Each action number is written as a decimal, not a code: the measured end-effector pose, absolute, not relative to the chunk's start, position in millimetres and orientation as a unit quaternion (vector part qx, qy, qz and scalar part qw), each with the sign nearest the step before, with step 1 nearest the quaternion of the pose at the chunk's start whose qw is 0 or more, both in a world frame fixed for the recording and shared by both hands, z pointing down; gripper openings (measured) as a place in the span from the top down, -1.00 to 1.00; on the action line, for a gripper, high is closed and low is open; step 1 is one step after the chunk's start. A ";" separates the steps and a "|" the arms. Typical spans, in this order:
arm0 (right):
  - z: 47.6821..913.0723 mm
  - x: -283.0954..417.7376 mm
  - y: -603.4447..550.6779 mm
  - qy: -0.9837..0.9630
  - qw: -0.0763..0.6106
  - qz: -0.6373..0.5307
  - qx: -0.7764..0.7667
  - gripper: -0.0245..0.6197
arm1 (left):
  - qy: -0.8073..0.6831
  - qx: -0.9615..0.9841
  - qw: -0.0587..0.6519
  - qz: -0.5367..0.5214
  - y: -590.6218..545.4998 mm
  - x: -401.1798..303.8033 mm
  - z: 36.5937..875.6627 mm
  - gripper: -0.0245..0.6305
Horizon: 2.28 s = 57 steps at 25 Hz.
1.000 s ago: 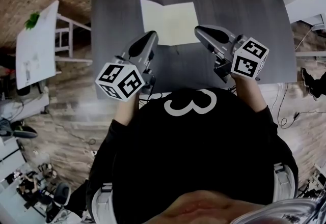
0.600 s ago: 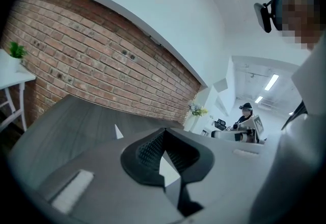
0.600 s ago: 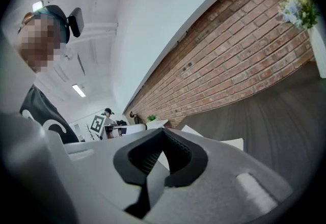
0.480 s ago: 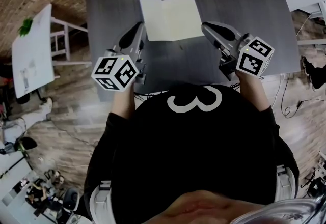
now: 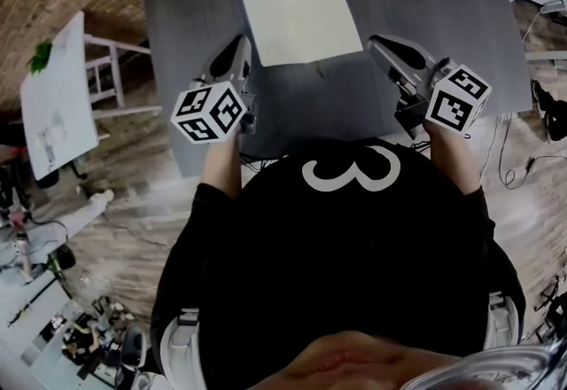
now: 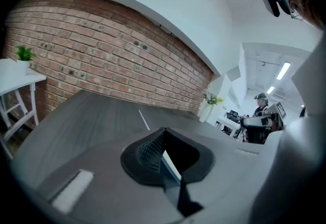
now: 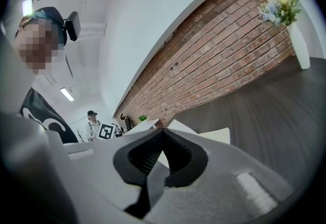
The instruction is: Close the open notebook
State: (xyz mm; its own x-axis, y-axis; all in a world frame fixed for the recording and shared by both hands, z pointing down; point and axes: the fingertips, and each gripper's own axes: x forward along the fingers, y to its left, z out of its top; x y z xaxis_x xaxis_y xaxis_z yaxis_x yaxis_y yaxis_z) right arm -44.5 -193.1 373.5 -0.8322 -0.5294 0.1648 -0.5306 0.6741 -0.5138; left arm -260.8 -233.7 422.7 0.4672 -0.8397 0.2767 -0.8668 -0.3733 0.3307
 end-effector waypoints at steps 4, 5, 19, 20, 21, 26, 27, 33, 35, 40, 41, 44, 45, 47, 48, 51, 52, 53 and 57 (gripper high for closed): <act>381.3 -42.1 -192.5 -0.911 0.002 0.288 0.296 0.92 | -0.516 0.822 0.238 0.042 -238.2 -265.9 448.0 0.87; 382.9 -40.1 -192.7 -0.909 0.002 0.290 0.299 0.92 | -0.516 0.820 0.243 0.043 -239.6 -266.5 453.8 0.87; 403.8 -28.2 -194.9 -0.894 -0.002 0.313 0.319 0.92 | -0.494 0.820 0.285 0.053 -250.1 -262.3 493.0 0.87; 405.3 -27.2 -194.9 -0.893 -0.003 0.315 0.321 0.92 | -0.492 0.820 0.287 0.053 -250.4 -261.2 493.4 0.87; 406.8 -26.3 -194.9 -0.892 -0.004 0.317 0.322 0.92 | -0.490 0.821 0.289 0.052 -250.9 -260.3 493.4 0.87; 413.9 -21.6 -198.1 -0.888 -0.008 0.323 0.327 0.92 | -0.479 0.828 0.287 0.049 -252.0 -248.3 489.0 0.87; 415.0 -20.2 -198.5 -0.887 -0.010 0.324 0.329 0.92 | -0.477 0.830 0.286 0.050 -252.1 -245.2 488.3 0.87; 417.5 -15.0 -200.5 -0.886 -0.010 0.326 0.329 0.92 | -0.469 0.836 0.280 0.045 -252.3 -234.1 478.7 0.87; 417.4 -10.4 -202.8 -0.886 -0.011 0.326 0.331 0.92 | -0.466 0.838 0.280 0.043 -253.5 -228.1 476.0 0.87; 416.8 1.9 -204.8 -0.884 -0.010 0.332 0.330 0.92 | -0.464 0.838 0.285 0.042 -257.6 -212.8 471.5 0.87; 416.1 4.5 -205.7 -0.884 -0.009 0.333 0.329 0.92 | -0.463 0.838 0.285 0.043 -258.1 -208.9 470.4 0.87; 412.5 14.0 -210.4 -0.884 -0.008 0.334 0.327 0.92 | -0.462 0.838 0.287 0.046 -260.1 -196.9 469.4 0.87; 411.3 16.7 -212.5 -0.884 -0.009 0.334 0.326 0.92 | -0.462 0.838 0.288 0.047 -261.2 -193.5 469.5 0.87; 410.7 21.4 -216.2 -0.884 -0.008 0.336 0.325 0.92 | -0.462 0.837 0.289 0.050 -263.8 -187.5 470.6 0.87; 411.2 23.8 -217.7 -0.884 -0.006 0.337 0.325 0.92 | -0.462 0.837 0.290 0.051 -265.0 -184.5 471.8 0.87; 414.3 31.9 -221.9 -0.882 -0.005 0.342 0.324 0.92 | -0.460 0.837 0.292 0.059 -268.4 -173.7 476.7 0.87; 415.2 34.9 -224.2 -0.882 -0.005 0.343 0.323 0.92 | -0.459 0.837 0.292 0.062 -270.1 -169.6 478.4 0.87; 415.8 38.0 -227.0 -0.881 -0.005 0.345 0.323 0.92 | -0.458 0.837 0.292 0.066 -272.3 -165.2 479.9 0.87; 418.5 48.4 -233.7 -0.878 -0.003 0.353 0.323 0.92 | -0.453 0.838 0.293 0.082 -279.4 -148.4 486.7 0.87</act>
